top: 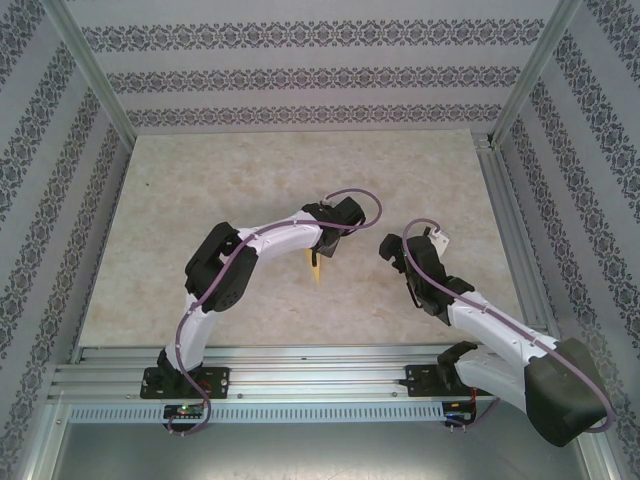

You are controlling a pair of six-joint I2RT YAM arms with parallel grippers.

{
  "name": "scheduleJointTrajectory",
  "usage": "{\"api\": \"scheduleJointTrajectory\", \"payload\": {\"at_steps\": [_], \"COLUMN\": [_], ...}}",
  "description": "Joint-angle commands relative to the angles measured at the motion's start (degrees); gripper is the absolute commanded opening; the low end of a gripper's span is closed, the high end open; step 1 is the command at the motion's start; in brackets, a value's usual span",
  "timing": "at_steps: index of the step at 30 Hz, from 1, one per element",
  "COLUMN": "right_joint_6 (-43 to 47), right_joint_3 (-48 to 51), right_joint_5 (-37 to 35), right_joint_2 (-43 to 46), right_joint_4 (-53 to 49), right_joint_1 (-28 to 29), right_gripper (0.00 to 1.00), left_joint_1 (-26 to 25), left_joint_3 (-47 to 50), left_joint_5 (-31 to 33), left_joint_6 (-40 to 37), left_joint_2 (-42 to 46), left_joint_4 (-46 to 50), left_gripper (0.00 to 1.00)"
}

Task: Fold a paper plane with a square sheet of paper (pick it up from the middle)

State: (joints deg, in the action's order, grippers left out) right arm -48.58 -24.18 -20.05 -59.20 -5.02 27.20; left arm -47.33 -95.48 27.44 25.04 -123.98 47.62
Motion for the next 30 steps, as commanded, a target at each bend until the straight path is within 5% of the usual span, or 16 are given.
{"api": "scheduleJointTrajectory", "payload": {"at_steps": [1, 22, 30], "right_joint_6": [-0.9, -1.7, -1.5], "right_joint_3": [0.1, 0.1, -1.3], "right_joint_5": [0.0, 2.4, 5.2], "right_joint_2": [-0.4, -1.4, -1.5], "right_joint_4": [0.5, 3.6, 4.7], "right_joint_1": [-0.7, -0.7, -0.7], "right_gripper": [0.98, 0.97, 0.95], "left_joint_1": [-0.4, 2.0, 2.1], "left_joint_3": [-1.9, 3.7, 8.4], "left_joint_5": [2.3, -1.9, -8.6], "left_joint_6": [2.1, 4.8, 3.3], "left_joint_2": [-0.8, 5.6, 18.1], "left_joint_4": [2.6, -1.6, -9.6], "left_gripper": [0.63, 0.00, 0.00]}}
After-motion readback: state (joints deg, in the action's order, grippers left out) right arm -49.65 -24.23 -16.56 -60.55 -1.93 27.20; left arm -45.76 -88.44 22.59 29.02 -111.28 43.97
